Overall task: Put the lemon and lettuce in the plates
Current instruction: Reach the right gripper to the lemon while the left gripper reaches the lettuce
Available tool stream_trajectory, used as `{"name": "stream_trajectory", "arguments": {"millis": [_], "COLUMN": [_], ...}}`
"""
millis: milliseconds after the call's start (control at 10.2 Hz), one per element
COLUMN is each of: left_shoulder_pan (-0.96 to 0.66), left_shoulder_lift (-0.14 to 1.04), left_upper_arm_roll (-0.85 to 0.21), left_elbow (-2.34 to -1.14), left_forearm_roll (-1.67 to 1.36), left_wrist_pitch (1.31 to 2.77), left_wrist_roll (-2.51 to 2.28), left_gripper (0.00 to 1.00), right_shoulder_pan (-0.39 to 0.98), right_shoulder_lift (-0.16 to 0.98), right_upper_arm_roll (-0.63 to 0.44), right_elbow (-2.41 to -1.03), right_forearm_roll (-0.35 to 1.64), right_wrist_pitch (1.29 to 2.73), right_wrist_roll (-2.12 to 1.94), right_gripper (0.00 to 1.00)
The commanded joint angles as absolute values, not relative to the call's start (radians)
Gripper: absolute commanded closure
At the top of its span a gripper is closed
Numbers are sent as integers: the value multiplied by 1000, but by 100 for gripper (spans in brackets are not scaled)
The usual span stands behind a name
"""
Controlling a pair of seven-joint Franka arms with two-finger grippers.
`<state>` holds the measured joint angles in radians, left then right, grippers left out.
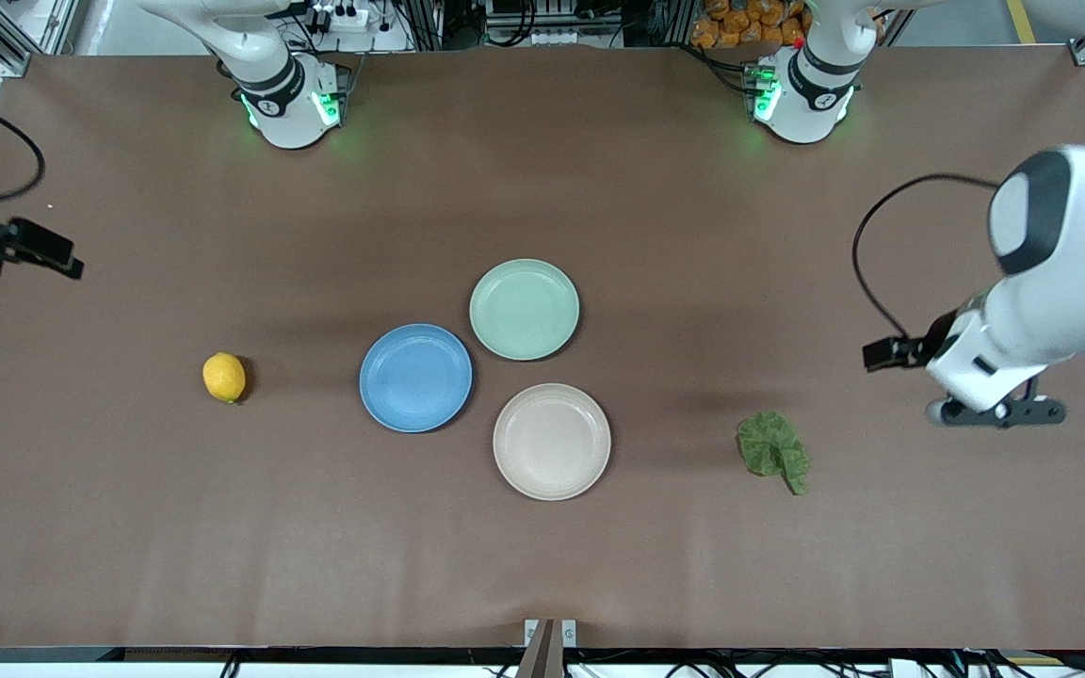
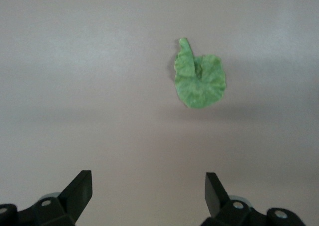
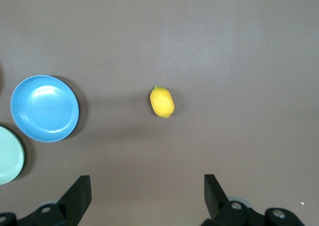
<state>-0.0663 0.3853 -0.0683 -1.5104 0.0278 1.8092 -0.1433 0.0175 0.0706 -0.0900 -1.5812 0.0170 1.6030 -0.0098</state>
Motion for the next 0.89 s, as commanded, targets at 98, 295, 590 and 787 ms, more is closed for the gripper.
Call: {"name": "stream_trajectory", "arguments": {"millis": [98, 295, 590, 787], "left_shoulder_pan": [-81, -104, -144, -143], "left_shoulder_lift": [480, 552, 646, 672], "left_upper_arm_roll": [-67, -68, -66, -66], "left_elbow": [-1479, -1479, -1479, -1477], "left_forearm_roll": [23, 25, 34, 34], "left_wrist_pitch": [1896, 1992, 2103, 2161], "left_wrist_roll": [-227, -285, -373, -374], "left_gripper": [0, 0, 0, 0], "right_shoulder_pan": [2, 6, 2, 6], "right_shoulder_lift": [77, 112, 162, 201], "right_upper_arm_roll": [-75, -74, -74, -74], "right_elbow": [-1764, -1822, -1926, -1988], "right_forearm_roll": [6, 6, 8, 6], "right_wrist_pitch": [1794, 1863, 2004, 2107], "right_wrist_roll": [-6, -6, -6, -9], "right_gripper": [0, 0, 0, 0]}}
